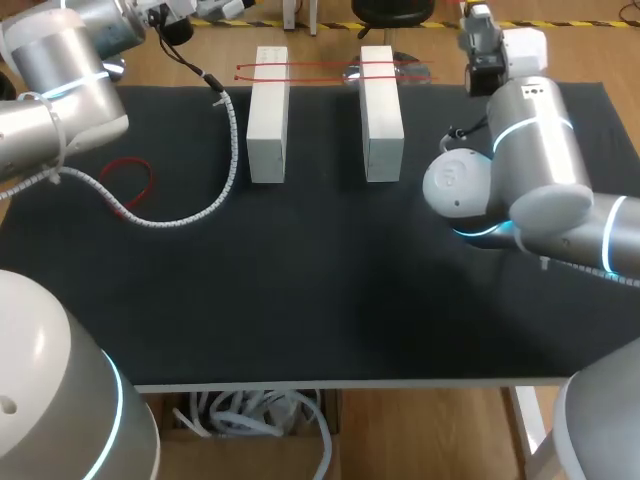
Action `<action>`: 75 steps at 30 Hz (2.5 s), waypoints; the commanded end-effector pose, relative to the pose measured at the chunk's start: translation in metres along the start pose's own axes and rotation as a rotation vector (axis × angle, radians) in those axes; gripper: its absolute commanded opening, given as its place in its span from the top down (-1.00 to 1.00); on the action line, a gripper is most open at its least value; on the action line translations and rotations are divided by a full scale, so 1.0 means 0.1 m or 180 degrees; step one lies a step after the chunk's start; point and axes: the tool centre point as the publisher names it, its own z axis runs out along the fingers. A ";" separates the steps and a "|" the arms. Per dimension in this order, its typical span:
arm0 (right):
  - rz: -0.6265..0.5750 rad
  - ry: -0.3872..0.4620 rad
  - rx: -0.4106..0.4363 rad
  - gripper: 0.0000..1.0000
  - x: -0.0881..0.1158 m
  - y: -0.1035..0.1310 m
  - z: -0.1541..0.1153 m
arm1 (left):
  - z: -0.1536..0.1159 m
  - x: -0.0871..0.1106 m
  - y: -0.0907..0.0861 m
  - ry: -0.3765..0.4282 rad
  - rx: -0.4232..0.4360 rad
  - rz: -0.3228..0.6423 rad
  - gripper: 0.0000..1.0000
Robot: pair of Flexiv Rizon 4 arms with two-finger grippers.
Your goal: Grab the tape and strap the tape.
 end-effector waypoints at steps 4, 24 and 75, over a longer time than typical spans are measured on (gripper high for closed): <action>-0.0068 -0.0051 0.0045 1.00 0.01 -0.01 -0.03 | 0.03 0.04 -0.15 0.0226 -0.0943 0.0628 1.00; -0.0474 -0.0235 0.0185 1.00 -0.06 -0.02 -0.18 | -0.09 0.01 -0.18 0.0552 -0.3421 0.1410 1.00; -0.0956 -0.0182 0.0669 1.00 -0.09 -0.24 -0.23 | -0.18 0.20 -0.16 0.0974 -0.5092 0.0973 1.00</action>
